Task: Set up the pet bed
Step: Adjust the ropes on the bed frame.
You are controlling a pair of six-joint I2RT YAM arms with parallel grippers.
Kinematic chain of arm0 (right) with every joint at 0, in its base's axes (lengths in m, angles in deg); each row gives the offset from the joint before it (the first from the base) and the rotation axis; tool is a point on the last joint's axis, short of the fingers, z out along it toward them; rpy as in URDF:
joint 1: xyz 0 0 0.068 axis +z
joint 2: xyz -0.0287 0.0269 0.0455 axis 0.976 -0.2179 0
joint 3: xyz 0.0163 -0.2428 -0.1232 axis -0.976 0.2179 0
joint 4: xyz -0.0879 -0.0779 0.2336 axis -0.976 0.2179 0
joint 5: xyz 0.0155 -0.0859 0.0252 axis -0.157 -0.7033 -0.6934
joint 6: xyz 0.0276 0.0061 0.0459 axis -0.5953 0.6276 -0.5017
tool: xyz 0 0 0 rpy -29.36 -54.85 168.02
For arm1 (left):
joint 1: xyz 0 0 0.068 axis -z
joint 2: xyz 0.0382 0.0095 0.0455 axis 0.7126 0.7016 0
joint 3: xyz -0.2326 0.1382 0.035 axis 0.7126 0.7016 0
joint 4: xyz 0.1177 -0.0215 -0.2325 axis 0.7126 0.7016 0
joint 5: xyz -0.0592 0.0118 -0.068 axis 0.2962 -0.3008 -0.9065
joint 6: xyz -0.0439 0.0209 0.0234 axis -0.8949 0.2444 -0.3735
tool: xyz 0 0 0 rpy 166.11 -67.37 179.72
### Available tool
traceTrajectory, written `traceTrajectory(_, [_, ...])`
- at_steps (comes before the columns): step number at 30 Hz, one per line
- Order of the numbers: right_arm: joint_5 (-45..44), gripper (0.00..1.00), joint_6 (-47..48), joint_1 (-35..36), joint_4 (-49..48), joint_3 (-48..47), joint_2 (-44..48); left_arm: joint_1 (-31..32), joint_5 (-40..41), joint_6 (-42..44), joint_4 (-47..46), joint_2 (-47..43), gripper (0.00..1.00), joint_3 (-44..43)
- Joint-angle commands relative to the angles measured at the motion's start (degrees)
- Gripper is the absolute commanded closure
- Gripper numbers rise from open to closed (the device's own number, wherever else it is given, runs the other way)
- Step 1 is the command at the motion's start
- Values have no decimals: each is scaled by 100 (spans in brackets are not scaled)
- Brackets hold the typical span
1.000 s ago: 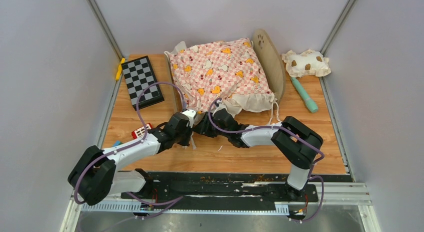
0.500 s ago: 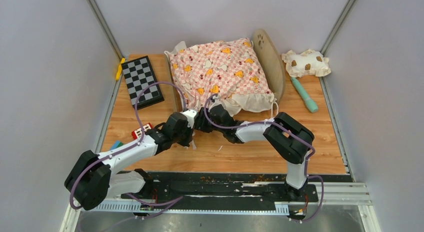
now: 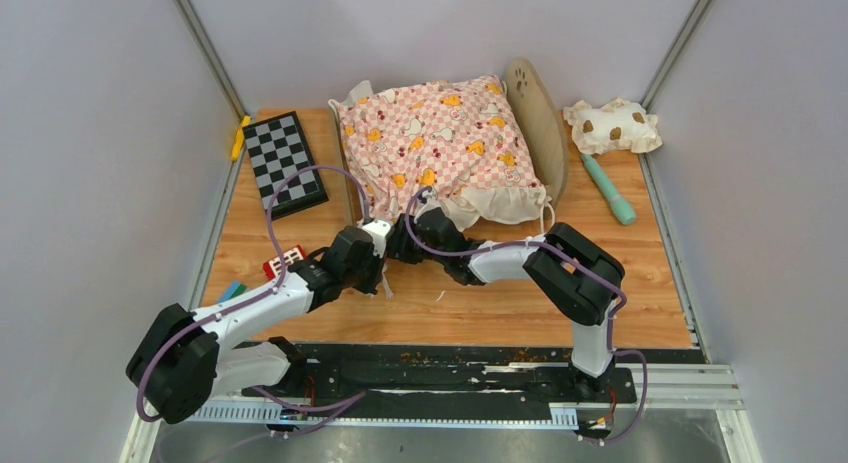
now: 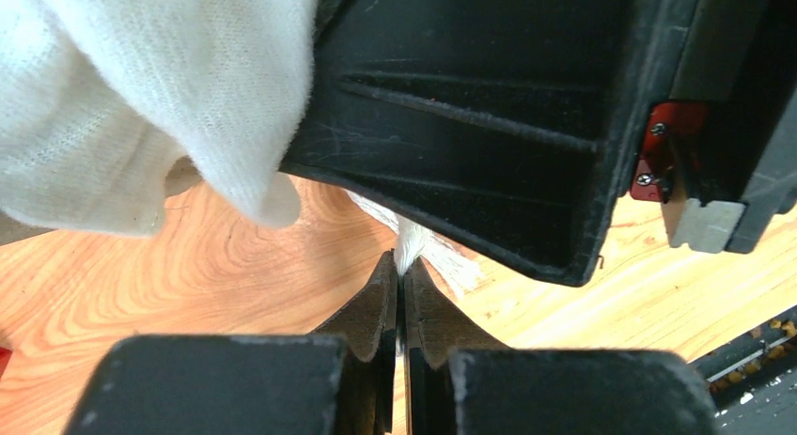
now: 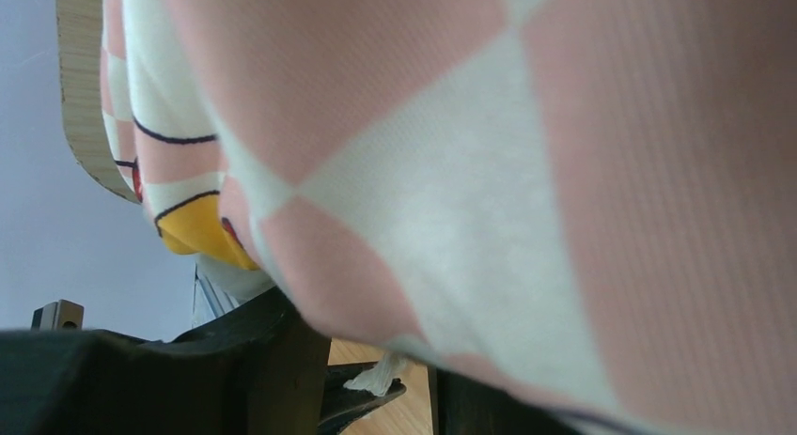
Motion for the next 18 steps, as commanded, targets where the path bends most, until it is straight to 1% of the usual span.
traceTrajectory(1, [304,62,-323,133,711,370,-153,28,132,-59,-42,-33,95,8])
traceTrajectory(5, [216,64,-360,171,672,516,-26,28,145,-85,-25,-51,95,11])
traceTrajectory(11, [133,64,-407,242,613,608,90,30,120,-108,8,-60,95,18])
traceTrajectory(14, [-71,63,-410,294,680,681,202,28,89,-128,25,-119,95,34])
traceTrajectory(18, [-238,61,-581,306,533,878,352,28,59,-173,12,-241,95,85])
